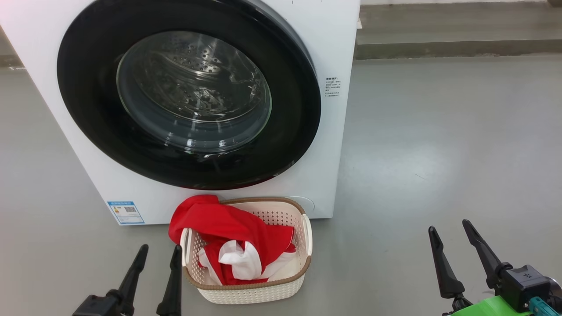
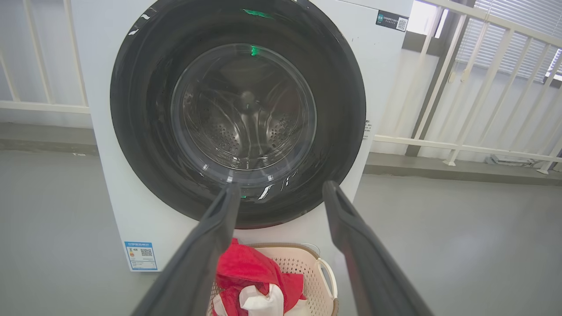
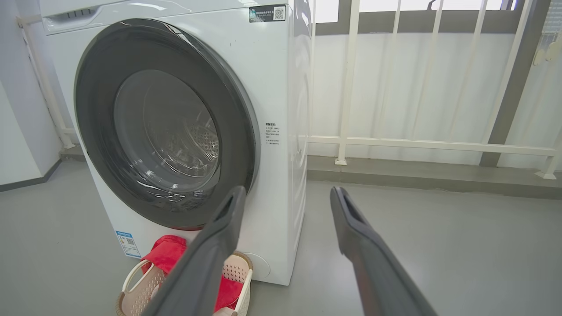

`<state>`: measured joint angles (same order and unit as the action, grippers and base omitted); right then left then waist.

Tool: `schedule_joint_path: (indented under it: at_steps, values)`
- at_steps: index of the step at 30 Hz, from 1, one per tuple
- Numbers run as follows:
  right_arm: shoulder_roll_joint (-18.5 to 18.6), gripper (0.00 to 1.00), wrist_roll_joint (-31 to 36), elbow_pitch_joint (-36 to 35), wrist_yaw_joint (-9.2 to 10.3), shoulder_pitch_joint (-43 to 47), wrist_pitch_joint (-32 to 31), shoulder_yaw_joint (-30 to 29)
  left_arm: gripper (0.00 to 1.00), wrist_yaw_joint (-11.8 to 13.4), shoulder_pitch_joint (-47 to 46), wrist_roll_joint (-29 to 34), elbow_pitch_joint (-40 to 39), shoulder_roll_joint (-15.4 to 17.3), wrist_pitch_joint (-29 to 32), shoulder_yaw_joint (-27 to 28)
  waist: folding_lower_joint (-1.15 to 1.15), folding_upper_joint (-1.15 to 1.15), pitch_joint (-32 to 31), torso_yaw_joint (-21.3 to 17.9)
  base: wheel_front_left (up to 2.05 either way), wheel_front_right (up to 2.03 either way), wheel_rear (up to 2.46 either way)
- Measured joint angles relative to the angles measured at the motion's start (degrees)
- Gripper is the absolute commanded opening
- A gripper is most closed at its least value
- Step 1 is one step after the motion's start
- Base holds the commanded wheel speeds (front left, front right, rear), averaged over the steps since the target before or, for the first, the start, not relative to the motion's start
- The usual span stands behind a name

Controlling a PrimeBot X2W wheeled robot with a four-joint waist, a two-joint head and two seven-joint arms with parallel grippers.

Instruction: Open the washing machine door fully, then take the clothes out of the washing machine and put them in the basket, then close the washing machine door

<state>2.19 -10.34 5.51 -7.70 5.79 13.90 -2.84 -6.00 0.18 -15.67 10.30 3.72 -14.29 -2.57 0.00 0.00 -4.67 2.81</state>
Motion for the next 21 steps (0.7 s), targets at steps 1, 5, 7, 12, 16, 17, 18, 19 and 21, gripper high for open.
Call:
schedule_joint_path:
  at_steps: [1,5,7,12,16,17,18,19,21]
  values:
    - [0.0,1.0,0.0,0.0,0.0,0.0,-0.1,0.0,1.0,0.0,0.0,-0.4,0.2,0.0,0.0,0.0,0.0,0.0,0.0,0.0,0.0,0.0,0.0]
    - [0.0,1.0,0.0,0.0,0.0,0.0,-0.3,0.1,1.0,0.0,0.0,-1.2,0.2,0.0,0.0,0.0,0.0,0.0,0.0,0.0,0.0,0.0,0.0]
    - [0.0,1.0,0.0,-0.1,0.0,0.0,-0.3,0.1,1.0,0.5,0.0,-2.2,0.2,-0.1,0.0,0.3,0.0,0.0,0.0,0.1,0.0,0.0,0.0]
    - [-0.7,0.0,-0.2,2.8,-0.01,0.7,-0.3,0.1,0.0,0.7,1.2,-3.1,2.8,-1.1,0.2,0.3,0.0,0.0,0.0,0.1,0.0,0.0,0.0]
    - [-1.2,0.0,-0.2,6.2,-0.01,2.5,-0.3,0.1,0.0,0.7,3.3,-3.1,5.9,-1.4,0.2,0.2,0.0,0.0,0.0,0.1,0.0,0.0,0.0]
    - [-1.3,0.0,-0.2,7.0,-0.01,2.9,-0.3,0.1,0.0,0.7,3.8,-3.1,6.8,-1.4,0.2,0.2,0.0,0.0,0.0,0.1,0.0,0.0,0.0]
    - [-1.4,0.0,-0.2,7.6,-0.01,3.3,-0.3,0.1,0.0,0.7,4.3,-3.1,7.3,-1.5,0.2,0.2,0.0,0.0,0.0,0.1,0.0,0.0,0.0]
    - [-1.4,0.0,-0.5,8.1,-0.01,3.6,-0.4,0.1,0.0,0.7,4.6,-3.3,7.7,-1.5,0.5,0.2,0.0,0.0,0.0,0.1,0.0,0.0,0.0]
    - [-1.5,0.0,-1.4,8.2,-0.01,3.6,-0.9,0.1,0.0,0.7,4.6,-4.3,7.9,-1.5,0.7,0.2,0.0,0.0,0.1,0.1,0.0,0.0,0.0]
